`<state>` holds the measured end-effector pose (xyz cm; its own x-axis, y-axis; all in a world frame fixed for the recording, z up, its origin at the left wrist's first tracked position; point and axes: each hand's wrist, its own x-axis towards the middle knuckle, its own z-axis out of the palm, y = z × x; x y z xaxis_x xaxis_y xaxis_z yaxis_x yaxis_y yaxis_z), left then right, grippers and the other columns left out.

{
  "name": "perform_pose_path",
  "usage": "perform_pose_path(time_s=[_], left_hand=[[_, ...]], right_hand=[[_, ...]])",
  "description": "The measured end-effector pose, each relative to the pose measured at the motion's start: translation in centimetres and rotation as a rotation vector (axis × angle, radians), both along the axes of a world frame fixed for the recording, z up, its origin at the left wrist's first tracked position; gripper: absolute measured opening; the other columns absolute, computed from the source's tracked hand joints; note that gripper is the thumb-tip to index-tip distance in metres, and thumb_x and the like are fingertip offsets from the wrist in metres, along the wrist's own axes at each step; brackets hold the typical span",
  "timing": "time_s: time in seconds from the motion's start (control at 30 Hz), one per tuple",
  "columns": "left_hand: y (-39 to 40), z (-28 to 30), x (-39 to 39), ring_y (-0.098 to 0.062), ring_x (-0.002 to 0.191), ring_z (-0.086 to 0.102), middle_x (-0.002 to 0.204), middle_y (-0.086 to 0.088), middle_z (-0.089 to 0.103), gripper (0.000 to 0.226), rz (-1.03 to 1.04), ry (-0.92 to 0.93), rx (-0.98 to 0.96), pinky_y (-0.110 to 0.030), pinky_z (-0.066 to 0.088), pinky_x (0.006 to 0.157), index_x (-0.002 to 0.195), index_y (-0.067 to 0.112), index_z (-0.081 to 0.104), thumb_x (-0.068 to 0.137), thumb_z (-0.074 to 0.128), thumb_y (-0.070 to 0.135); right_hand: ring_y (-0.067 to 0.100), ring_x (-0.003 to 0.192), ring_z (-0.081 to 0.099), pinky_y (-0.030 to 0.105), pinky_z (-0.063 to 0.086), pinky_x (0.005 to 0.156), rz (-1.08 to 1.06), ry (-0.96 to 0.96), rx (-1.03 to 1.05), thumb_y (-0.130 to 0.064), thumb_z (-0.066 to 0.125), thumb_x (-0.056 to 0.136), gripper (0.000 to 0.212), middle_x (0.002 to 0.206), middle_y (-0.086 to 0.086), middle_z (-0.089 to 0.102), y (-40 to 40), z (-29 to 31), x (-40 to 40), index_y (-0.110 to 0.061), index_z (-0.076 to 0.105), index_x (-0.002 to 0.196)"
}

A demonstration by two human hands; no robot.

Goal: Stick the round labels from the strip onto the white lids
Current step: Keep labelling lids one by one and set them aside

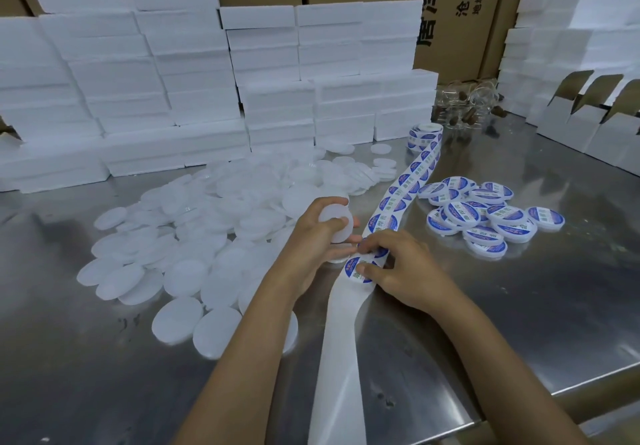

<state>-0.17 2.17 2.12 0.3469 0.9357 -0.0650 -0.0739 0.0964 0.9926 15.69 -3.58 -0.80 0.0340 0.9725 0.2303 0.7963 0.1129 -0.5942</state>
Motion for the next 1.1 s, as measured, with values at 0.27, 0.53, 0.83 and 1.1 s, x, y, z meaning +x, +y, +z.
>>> perform_pose_path(time_s=[0.27, 0.53, 0.83, 1.1], left_hand=[[-0.3, 0.0, 0.6, -0.019, 0.092, 0.073, 0.117, -0.013, 0.069, 0.032, 0.007, -0.014, 0.083, -0.029, 0.061, 0.074, 0.129, 0.021, 0.056, 0.103, 0.048, 0.004], [-0.4, -0.2, 0.9, -0.020, 0.098, 0.071, 0.121, -0.012, 0.065, 0.029, -0.014, 0.051, 0.167, -0.028, 0.060, 0.069, 0.119, 0.028, 0.058, 0.102, 0.047, 0.008], [0.1, -1.0, 1.1, 0.002, 0.099, 0.063, 0.117, 0.011, 0.060, 0.025, -0.029, 0.200, 0.240, -0.027, 0.058, 0.080, 0.108, 0.039, 0.061, 0.107, 0.039, 0.028], [-0.1, -0.3, 1.2, -0.023, 0.086, 0.073, 0.114, -0.019, 0.066, 0.023, -0.013, 0.029, 0.003, -0.036, 0.064, 0.071, 0.117, 0.022, 0.061, 0.108, 0.041, 0.028]], right_hand=[[0.002, 0.087, 0.050, 0.034, 0.039, 0.098, -0.018, 0.016, 0.010, -0.031, 0.074, 0.086, 0.016, 0.094, -0.023, 0.056, -0.2, 0.2, -0.3, -0.032, 0.065, 0.099], [-0.011, 0.088, 0.049, 0.038, 0.040, 0.098, 0.017, 0.078, 0.064, -0.019, 0.075, 0.083, 0.021, 0.084, -0.045, 0.051, -0.5, 0.3, -0.8, -0.032, 0.059, 0.090], [0.012, 0.093, 0.058, 0.031, 0.049, 0.085, 0.020, 0.448, 0.082, -0.006, 0.073, 0.084, 0.017, 0.091, -0.011, 0.063, -0.3, 1.1, -0.8, -0.020, 0.062, 0.082], [0.027, 0.085, 0.067, 0.047, 0.054, 0.083, -0.057, 1.139, 0.167, 0.008, 0.065, 0.086, 0.025, 0.093, 0.013, 0.071, 0.1, 1.9, 0.3, -0.014, 0.052, 0.089]])
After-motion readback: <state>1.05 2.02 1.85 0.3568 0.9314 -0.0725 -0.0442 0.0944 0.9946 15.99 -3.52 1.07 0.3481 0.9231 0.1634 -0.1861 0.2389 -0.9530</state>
